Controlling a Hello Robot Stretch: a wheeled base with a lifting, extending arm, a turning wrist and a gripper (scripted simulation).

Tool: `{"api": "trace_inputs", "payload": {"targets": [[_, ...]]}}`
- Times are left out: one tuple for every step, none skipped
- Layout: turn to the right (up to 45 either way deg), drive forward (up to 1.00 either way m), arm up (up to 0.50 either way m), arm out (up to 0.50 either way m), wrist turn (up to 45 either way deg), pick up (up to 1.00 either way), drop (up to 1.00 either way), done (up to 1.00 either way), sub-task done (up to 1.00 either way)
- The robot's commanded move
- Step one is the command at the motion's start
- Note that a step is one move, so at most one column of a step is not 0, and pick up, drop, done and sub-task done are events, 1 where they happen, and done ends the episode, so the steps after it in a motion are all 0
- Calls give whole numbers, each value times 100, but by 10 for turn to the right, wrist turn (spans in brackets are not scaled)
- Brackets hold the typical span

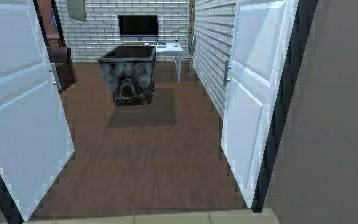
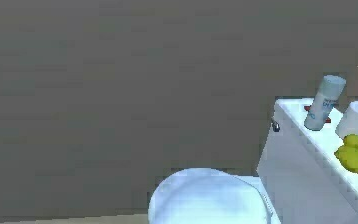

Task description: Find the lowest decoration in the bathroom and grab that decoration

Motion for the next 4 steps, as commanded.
{"api": "trace_inputs", "payload": {"targets": [[0,10,0,0,0,0,0,0,0],[450,0,0,0,0,0,0,0,0],[450,0,0,0,0,0,0,0,0],[450,0,0,0,0,0,0,0,0]]}}
